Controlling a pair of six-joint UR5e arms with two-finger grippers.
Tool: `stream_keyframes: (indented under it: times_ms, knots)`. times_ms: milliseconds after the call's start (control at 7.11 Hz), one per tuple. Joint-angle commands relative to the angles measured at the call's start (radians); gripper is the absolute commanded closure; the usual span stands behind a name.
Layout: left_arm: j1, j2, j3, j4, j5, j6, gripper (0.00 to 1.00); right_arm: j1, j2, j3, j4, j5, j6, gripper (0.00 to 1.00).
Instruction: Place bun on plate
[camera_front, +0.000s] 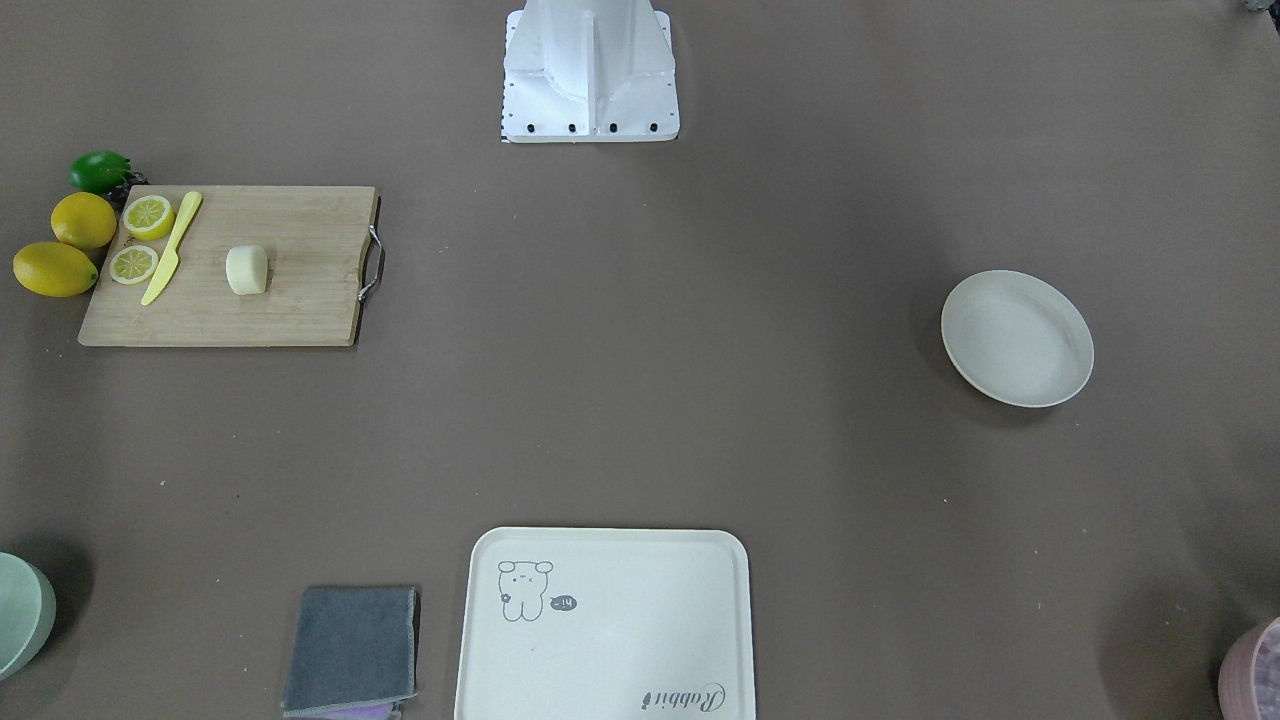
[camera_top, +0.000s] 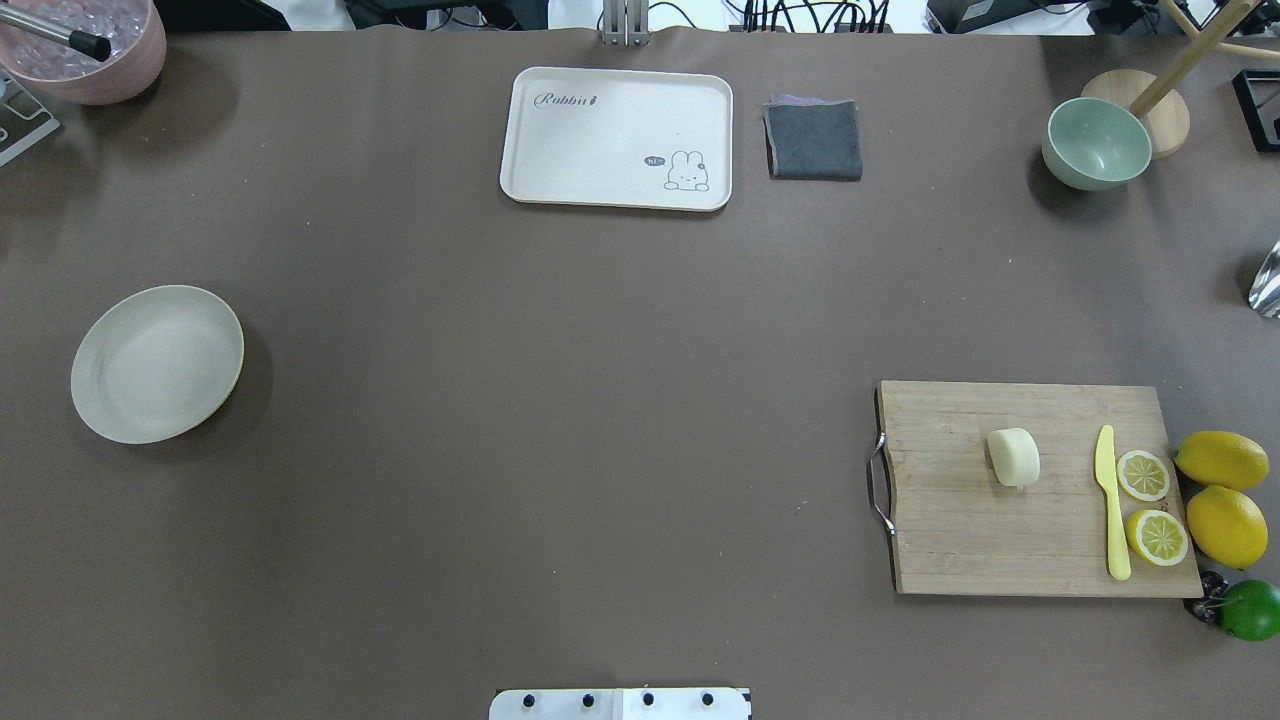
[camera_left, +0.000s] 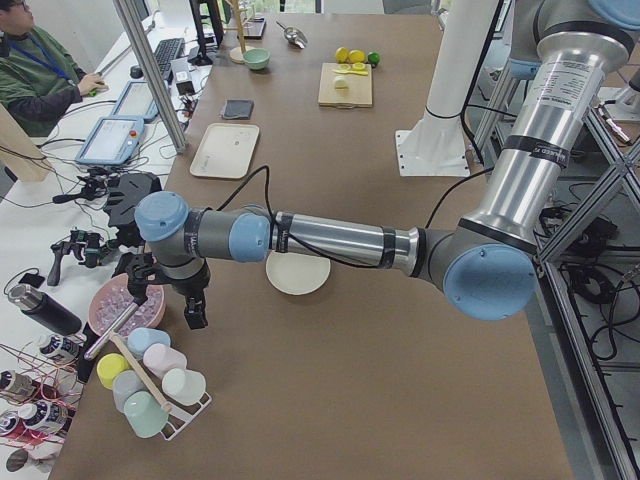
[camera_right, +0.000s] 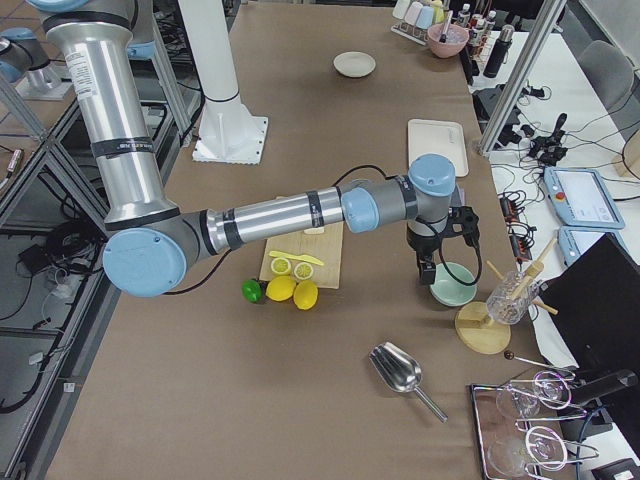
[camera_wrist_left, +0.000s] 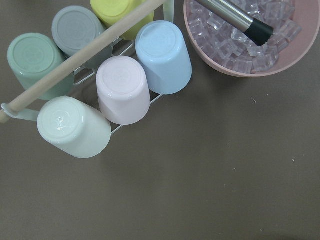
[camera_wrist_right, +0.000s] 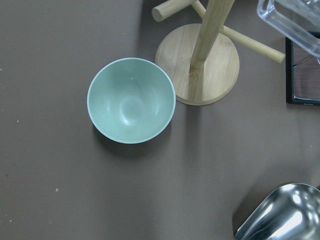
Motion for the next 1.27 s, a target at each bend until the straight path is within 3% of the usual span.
stream_keyframes:
  times_ms: [0,704,1126]
  knots:
    - [0.000,-0.012,-0.001,0.006,-0.002,-0.007,0.02,0.000,0.001,0.000,0.000,0.000,0.002,0.00]
    - [-0.006,-0.027,-0.013,0.001,0.001,-0.001,0.02,0.000,0.010,-0.014,0.007,-0.003,0.004,0.00]
    - [-0.009,-0.014,-0.077,-0.026,0.003,0.025,0.02,0.000,0.008,-0.017,0.010,-0.003,0.002,0.00]
